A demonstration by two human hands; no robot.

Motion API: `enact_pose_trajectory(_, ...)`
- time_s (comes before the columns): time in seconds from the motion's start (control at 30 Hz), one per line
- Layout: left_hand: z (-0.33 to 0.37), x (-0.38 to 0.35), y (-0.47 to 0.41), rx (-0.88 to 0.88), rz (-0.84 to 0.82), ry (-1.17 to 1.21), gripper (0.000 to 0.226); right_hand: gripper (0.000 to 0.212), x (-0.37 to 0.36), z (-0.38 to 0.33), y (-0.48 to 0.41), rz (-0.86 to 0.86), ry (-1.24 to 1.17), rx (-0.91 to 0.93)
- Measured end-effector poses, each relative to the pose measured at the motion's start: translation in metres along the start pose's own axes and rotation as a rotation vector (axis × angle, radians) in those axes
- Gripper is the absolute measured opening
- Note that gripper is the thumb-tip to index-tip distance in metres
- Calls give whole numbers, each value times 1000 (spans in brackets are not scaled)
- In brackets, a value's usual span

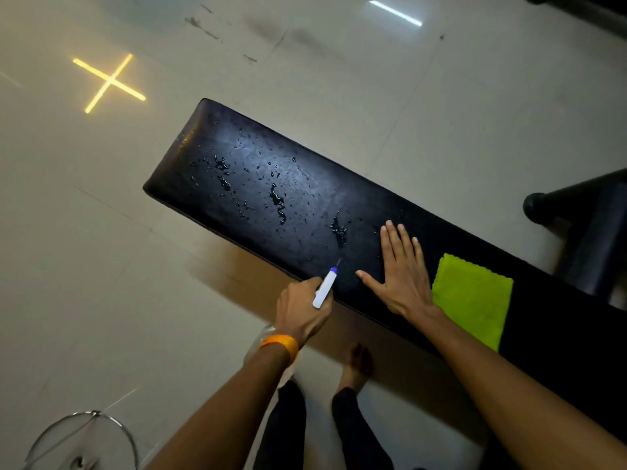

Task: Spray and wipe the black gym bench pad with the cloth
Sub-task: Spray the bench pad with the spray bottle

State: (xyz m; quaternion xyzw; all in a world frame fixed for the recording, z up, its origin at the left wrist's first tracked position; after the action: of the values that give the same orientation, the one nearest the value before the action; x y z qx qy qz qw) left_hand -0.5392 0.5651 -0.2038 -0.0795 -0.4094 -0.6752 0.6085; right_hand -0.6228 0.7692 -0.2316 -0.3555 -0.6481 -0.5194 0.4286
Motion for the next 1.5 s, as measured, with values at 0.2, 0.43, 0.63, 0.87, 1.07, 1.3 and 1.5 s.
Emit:
enact_pose_trajectory(0.2,22,-17,14,-81,12,46,28,89,12,20,16,7,-105,-53)
enact_pose_trajectory(0.43,89,-10,28,-303,91,220,22,54,41,81,62,235,-351,-450)
enact_pose_trajectory(0.63,153,-6,28,-460,153,212,21,59,44,134,102,44,-550,-938)
enact_pose_trajectory(0.87,196,-13,16,-567,158,321,15,28,29,152,101,-90,-1016,-1112)
enact_pose_trajectory(1.07,228,-39,6,-606,240,392,9,20,57,167,114,107,-1097,-952)
enact_pose_trajectory(1.3,266,-79,-1,-581,225,459,20,26,96,205,127,363,-1136,-889)
enact_pose_trajectory(1.5,274,-101,8,-527,146,436,37,25,95,208,133,344,-1198,-845)
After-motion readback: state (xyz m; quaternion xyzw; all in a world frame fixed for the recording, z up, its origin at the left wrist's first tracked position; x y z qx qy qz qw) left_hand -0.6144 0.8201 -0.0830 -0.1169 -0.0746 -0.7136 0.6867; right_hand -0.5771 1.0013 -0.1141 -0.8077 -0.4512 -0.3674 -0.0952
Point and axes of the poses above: each hand's wrist, its own y-axis away from the middle knuckle, its own x-axis out of the back of the hand, z = x × y, the point moved 3 cm from there along -y, towards the middle knuckle, and after that the axes turned 6 degrees about -x, right-handed, at the moved point
